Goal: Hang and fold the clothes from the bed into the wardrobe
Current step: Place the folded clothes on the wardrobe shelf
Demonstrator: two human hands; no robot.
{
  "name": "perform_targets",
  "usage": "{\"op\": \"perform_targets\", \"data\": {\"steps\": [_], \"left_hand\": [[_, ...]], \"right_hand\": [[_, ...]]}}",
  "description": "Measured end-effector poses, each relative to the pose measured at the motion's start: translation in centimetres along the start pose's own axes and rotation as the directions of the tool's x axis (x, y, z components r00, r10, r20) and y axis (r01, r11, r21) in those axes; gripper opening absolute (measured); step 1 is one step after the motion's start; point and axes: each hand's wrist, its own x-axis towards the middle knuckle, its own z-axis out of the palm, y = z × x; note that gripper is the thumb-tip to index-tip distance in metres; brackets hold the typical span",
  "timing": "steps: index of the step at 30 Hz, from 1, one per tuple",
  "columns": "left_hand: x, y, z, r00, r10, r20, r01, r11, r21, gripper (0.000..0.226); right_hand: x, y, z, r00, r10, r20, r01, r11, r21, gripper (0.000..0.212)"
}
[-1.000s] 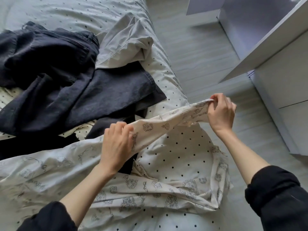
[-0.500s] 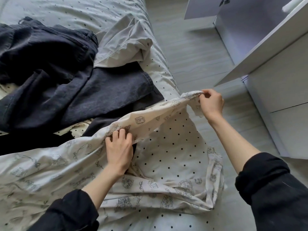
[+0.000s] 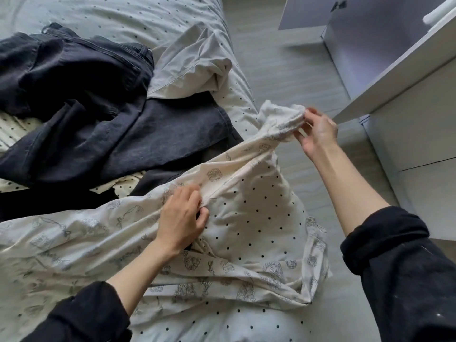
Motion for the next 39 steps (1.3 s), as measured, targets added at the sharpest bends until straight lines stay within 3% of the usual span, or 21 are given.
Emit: {"op": "perform_targets", "data": {"steps": [3,5,6,8,9,10,11,14,16,19,24,27,30,32,34,36,39], "left_hand": [[-1.1,0.4,1.2,0.982,0.122,0.146,-0.125,0.992,0.011,0.024],[-2.1,0.6,2.4,0.939,0.163,0.304,-0.169,0.986,-0.008,0.027],[-2.5,0.8,2.9,0.890,0.165,0.424,-0.172,0.985,-0.023,0.029],[-3.2,1.3,3.5,0.731,0.141,0.668,-0.162,0.986,-0.031,0.029],[-3.2,1.4,3.7,0.657,0.125,0.743,-0.158,0.987,-0.026,0.029],[-3.2,1.5,3.7,0.639,0.123,0.759,-0.146,0.989,-0.037,0.030],[-2.8,1.6,3.6,0.678,0.148,0.720,-0.154,0.986,-0.059,0.030],[-0.6,0.4,3.6,0.909,0.228,0.350,-0.217,0.974,-0.072,0.027],[1.9,-0.7,3.4,0.959,0.085,0.269,-0.104,0.993,0.057,0.024],[5.4,-1.6,3.4,0.887,-0.167,0.429,0.087,0.976,0.200,0.019],[8.0,-1.5,5.7,0.802,-0.329,0.499,0.177,0.928,0.328,0.015],[7.9,-1.1,5.4,0.775,-0.391,0.497,0.275,0.916,0.292,0.016],[7.9,-1.0,4.1,0.889,-0.360,0.282,0.316,0.930,0.189,0.005],[8.8,-1.1,3.0,0.964,-0.243,0.110,0.228,0.964,0.134,0.012],[10.1,-1.3,2.2,0.992,-0.119,-0.033,0.122,0.987,0.108,0.012],[11.6,-1.5,1.8,0.991,-0.132,0.024,0.130,0.989,0.076,0.003],[12.5,-3.1,1.2,0.928,-0.262,0.266,0.226,0.961,0.159,0.023]], "right_hand": [[-0.1,1.9,-3.5,0.992,-0.048,-0.120,0.021,0.975,-0.220,0.019],[0.6,4.1,-6.5,0.969,-0.032,-0.245,-0.050,0.946,-0.319,0.018],[1.4,5.6,-8.2,0.952,-0.004,-0.306,-0.110,0.928,-0.355,0.016],[2.3,8.0,-11.2,0.920,0.080,-0.385,-0.258,0.861,-0.437,0.023],[2.6,8.9,-12.3,0.908,0.110,-0.404,-0.325,0.793,-0.516,0.026],[2.9,9.8,-13.2,0.908,0.123,-0.400,-0.367,0.693,-0.620,0.024],[2.7,10.4,-13.4,0.924,0.117,-0.363,-0.361,0.578,-0.732,0.018],[1.6,11.3,-11.4,0.992,0.020,-0.121,-0.122,0.302,-0.945,0.027],[1.9,12.1,-9.1,0.995,-0.045,0.091,0.097,0.170,-0.981,0.034],[2.9,13.1,-5.1,0.906,-0.060,0.420,0.420,-0.004,-0.907,0.038],[5.9,14.7,-0.3,0.743,0.020,0.669,0.640,-0.315,-0.701,0.037],[6.8,14.6,0.2,0.723,-0.027,0.690,0.654,-0.293,-0.697,0.022],[6.8,13.7,-0.6,0.708,-0.269,0.653,0.646,-0.129,-0.753,0.015],[6.7,12.9,-1.3,0.749,-0.391,0.535,0.580,-0.005,-0.815,0.015],[6.9,12.5,-1.7,0.803,-0.406,0.436,0.498,0.058,-0.865,0.016],[6.9,12.4,-1.6,0.853,-0.362,0.377,0.420,0.044,-0.907,0.017],[5.9,12.8,-0.8,0.910,-0.247,0.333,0.353,0.039,-0.935,0.028]]}}
